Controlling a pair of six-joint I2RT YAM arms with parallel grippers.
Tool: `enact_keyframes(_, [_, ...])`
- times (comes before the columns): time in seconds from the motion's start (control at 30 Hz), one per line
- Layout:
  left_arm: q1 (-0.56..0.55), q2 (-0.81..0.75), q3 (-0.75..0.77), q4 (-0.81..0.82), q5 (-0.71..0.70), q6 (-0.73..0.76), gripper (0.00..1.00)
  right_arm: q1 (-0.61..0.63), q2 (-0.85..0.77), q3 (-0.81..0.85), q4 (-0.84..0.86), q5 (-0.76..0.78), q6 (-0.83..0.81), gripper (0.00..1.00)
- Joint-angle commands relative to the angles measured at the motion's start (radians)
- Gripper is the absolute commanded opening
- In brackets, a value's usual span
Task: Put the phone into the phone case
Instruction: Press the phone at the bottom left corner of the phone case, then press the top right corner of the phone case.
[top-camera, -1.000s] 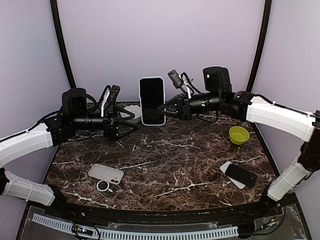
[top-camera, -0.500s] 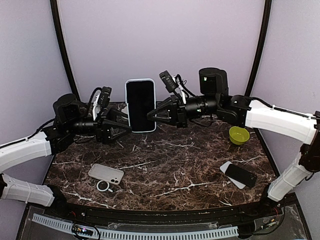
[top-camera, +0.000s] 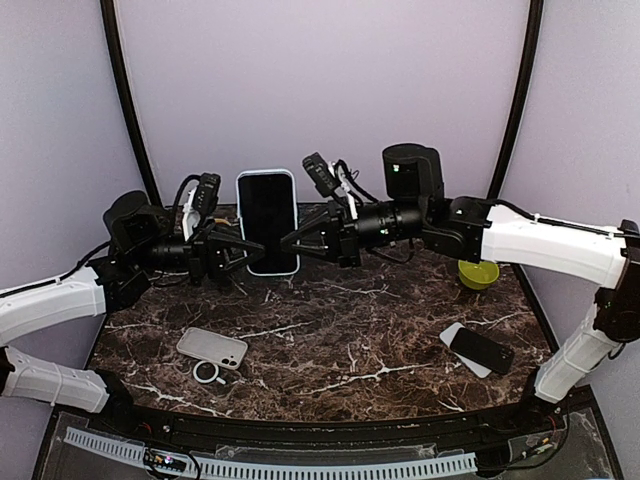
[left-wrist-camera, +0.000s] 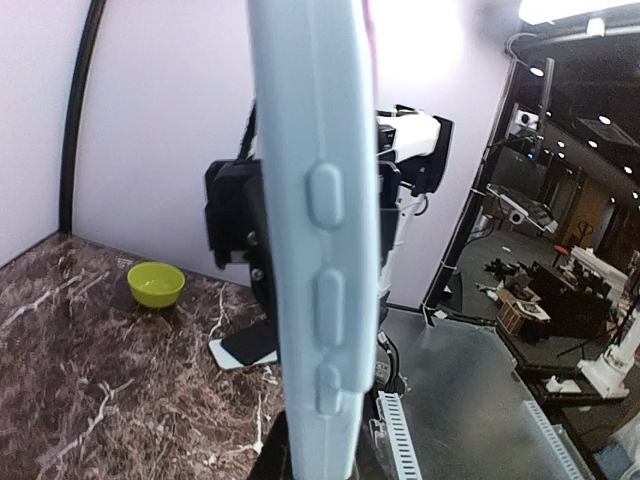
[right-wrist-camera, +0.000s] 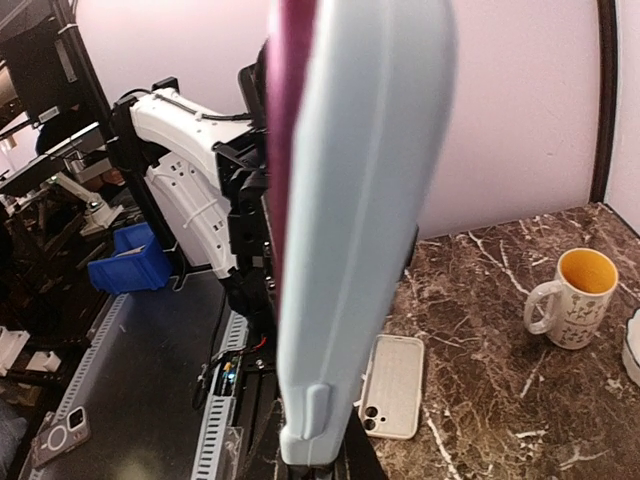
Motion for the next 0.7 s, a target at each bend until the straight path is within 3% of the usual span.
enact_keyframes(0.0, [-0.011, -0.022, -0.004, 0.030, -0.010, 0.003, 0.00, 0.017, 0.003, 0.050, 0.076, 0.009, -0.024, 0.00])
enact_keyframes(0.07, [-0.017, -0.026, -0.001, 0.002, -0.030, 0.029, 0.00, 0.016, -0.001, 0.046, 0.070, 0.012, -0.030, 0.02])
enact_keyframes(0.13, [-0.023, -0.029, 0.003, -0.032, -0.045, 0.064, 0.00, 0.016, -0.010, 0.037, 0.078, 0.030, -0.031, 0.34])
enact_keyframes(0.2, [-0.028, -0.032, 0.002, -0.043, -0.051, 0.084, 0.00, 0.016, -0.023, 0.030, 0.091, 0.048, -0.035, 0.58])
enact_keyframes(0.27, [-0.032, -0.041, -0.003, -0.047, -0.057, 0.102, 0.00, 0.014, -0.030, 0.035, 0.106, 0.093, -0.033, 0.68])
enact_keyframes(0.37, [-0.039, -0.055, -0.014, -0.043, -0.073, 0.129, 0.00, 0.006, -0.023, 0.057, 0.130, 0.118, -0.007, 0.67])
enact_keyframes(0.53, [-0.045, -0.058, -0.015, -0.059, -0.079, 0.151, 0.00, -0.005, -0.002, 0.047, 0.229, 0.083, 0.076, 0.49])
enact_keyframes(0.67, [-0.052, -0.059, -0.012, -0.075, -0.082, 0.167, 0.00, -0.010, 0.017, 0.082, 0.238, 0.037, 0.118, 0.43])
